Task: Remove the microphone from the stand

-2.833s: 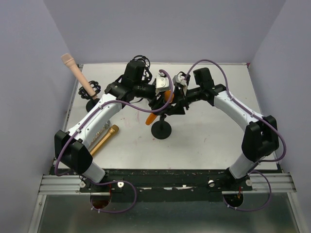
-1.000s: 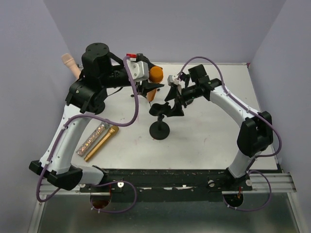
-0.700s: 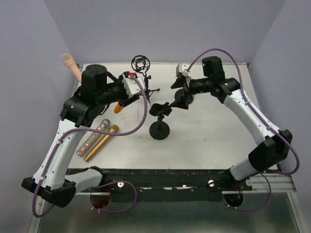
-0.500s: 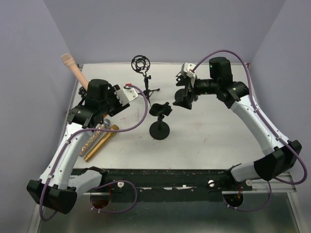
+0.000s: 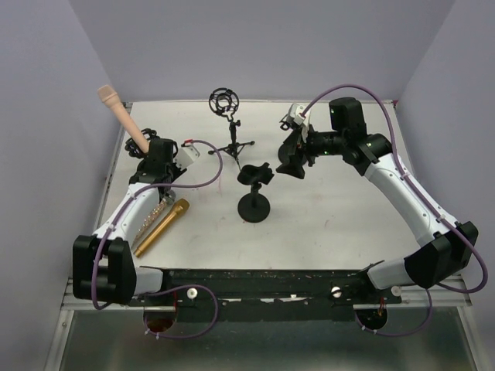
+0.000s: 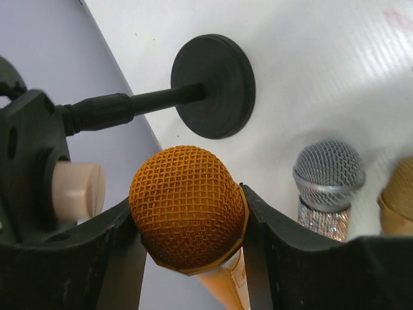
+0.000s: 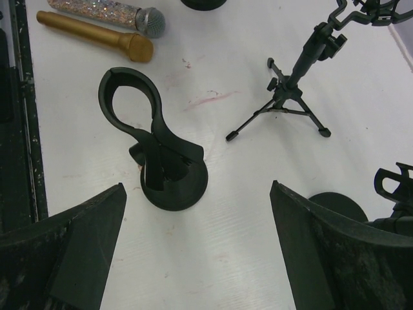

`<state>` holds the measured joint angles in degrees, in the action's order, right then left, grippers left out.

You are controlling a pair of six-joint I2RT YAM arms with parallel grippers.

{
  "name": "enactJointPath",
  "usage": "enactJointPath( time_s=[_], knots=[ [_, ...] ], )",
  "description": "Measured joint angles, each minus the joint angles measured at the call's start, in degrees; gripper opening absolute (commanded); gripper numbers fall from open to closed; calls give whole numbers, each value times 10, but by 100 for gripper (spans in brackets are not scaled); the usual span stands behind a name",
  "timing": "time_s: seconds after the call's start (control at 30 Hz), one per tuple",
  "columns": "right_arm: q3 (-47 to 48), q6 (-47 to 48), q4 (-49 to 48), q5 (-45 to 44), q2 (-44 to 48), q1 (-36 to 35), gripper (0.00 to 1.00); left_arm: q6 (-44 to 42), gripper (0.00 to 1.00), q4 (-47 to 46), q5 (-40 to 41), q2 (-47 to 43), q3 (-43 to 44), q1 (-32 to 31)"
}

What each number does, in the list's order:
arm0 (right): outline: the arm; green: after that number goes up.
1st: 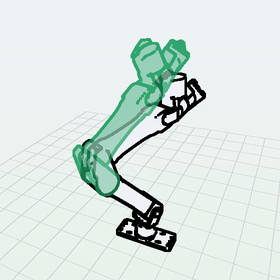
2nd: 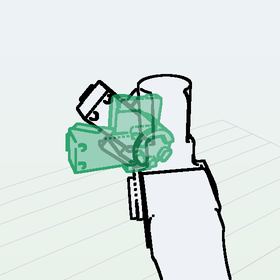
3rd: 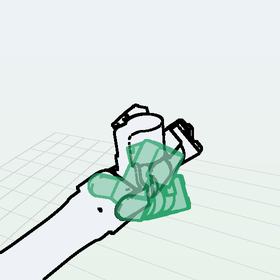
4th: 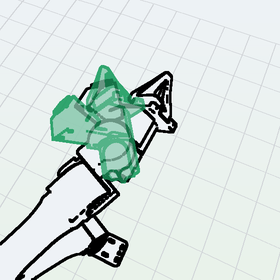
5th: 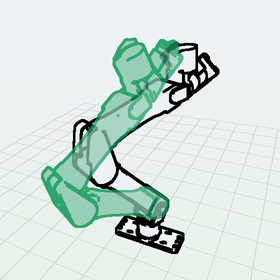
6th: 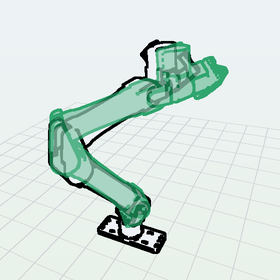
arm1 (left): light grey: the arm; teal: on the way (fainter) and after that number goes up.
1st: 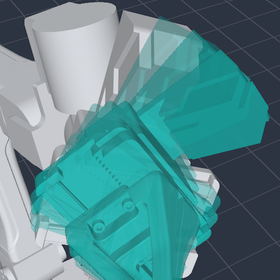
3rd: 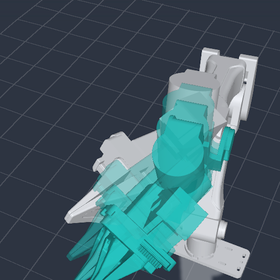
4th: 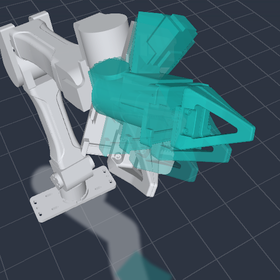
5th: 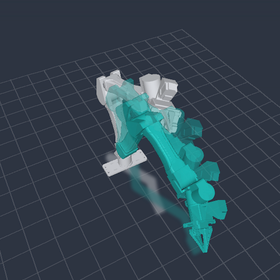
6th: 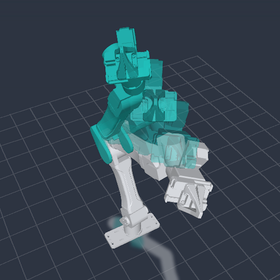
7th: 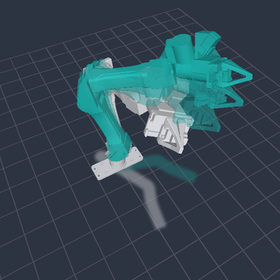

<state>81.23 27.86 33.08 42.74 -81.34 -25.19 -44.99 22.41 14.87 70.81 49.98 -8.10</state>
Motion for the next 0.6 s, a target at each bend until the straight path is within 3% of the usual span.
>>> enactJointPath(
  time_s=[0.1, 0.3, 0.5, 0.6],
  knots=[
    [0, 0, 0, -1, 0, 0, 100, 7, 0, -47, 20, 51, 0, 12],
    [-8, -5, 0, -13, 6, 0, 100, 51, 0, -54, 26, 124, 26, 31],
    [-14, -9, 0, -20, 12, 0, 100, 90, 35, -35, 20, 148, 48, 33],
    [-17, -9, 0, -22, 13, 0, 100, 109, 40, -14, 7, 163, 62, 37]
  ],
)
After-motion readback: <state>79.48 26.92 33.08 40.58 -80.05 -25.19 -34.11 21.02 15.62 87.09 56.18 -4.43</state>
